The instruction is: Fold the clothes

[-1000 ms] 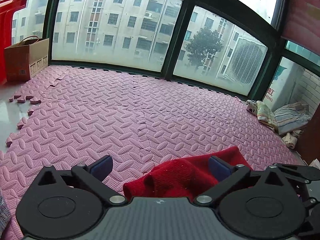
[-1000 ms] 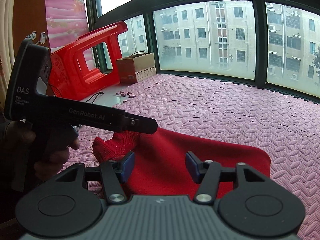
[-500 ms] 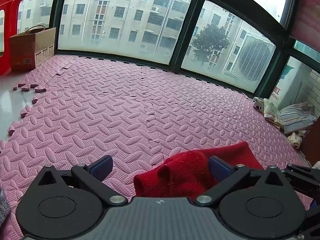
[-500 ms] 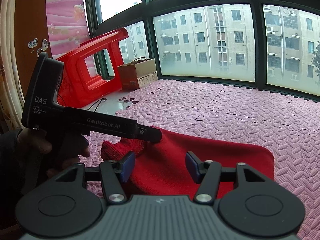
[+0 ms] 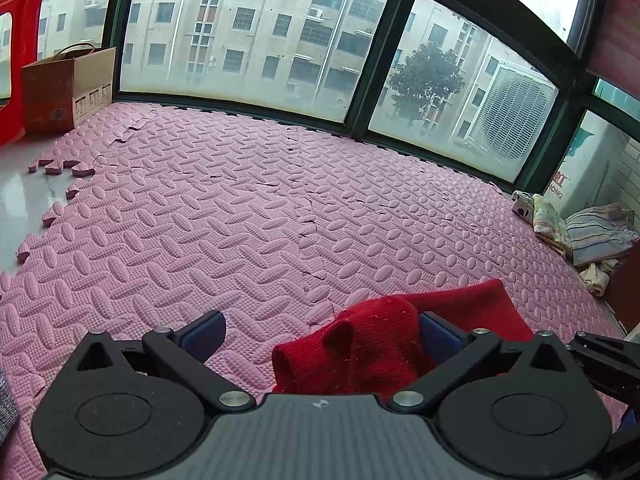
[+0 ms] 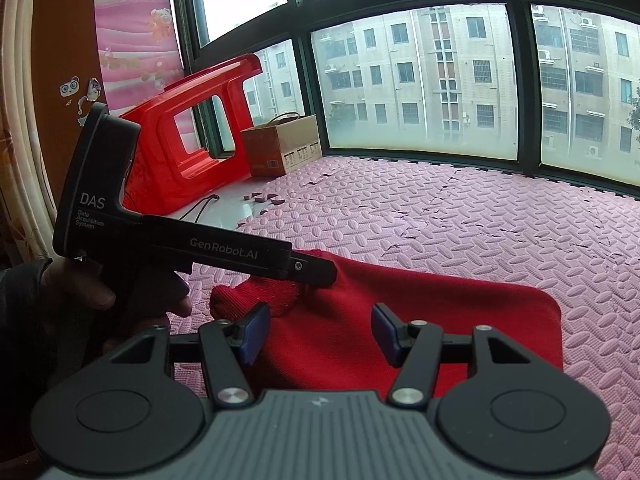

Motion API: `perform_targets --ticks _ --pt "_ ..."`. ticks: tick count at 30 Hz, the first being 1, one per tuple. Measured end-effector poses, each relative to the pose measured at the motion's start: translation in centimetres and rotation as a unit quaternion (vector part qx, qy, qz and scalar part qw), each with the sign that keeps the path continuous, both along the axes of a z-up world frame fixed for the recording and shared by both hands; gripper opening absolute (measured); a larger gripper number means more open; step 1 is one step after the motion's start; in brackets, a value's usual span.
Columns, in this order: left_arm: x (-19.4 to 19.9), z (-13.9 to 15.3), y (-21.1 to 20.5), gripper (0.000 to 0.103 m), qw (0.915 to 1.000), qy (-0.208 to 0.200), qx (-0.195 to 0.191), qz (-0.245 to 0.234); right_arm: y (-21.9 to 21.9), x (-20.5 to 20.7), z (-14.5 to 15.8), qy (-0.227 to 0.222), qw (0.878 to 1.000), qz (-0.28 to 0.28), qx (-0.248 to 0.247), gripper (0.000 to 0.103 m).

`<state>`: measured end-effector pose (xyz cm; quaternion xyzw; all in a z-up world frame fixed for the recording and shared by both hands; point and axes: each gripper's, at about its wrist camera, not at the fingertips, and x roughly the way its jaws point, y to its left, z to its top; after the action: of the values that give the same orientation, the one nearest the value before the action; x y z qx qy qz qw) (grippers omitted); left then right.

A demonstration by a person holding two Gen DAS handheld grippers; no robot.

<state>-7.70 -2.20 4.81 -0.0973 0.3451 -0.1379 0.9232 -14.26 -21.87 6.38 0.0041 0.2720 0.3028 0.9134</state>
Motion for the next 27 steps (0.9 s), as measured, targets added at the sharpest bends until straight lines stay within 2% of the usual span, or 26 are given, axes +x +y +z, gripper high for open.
perform_targets --ticks 12,27 --pt "0.3 -0.6 0.3 0.103 0.9999 0.011 -0.006 0.007 0.7 0.2 -1.0 0.012 1.0 0.005 -0.005 0.058" --pt "0.9 -2.1 1.2 0.103 0.9986 0.036 -0.03 0.021 2.0 -0.3 -2.6 -0.004 0.999 0.011 -0.041 0.058"
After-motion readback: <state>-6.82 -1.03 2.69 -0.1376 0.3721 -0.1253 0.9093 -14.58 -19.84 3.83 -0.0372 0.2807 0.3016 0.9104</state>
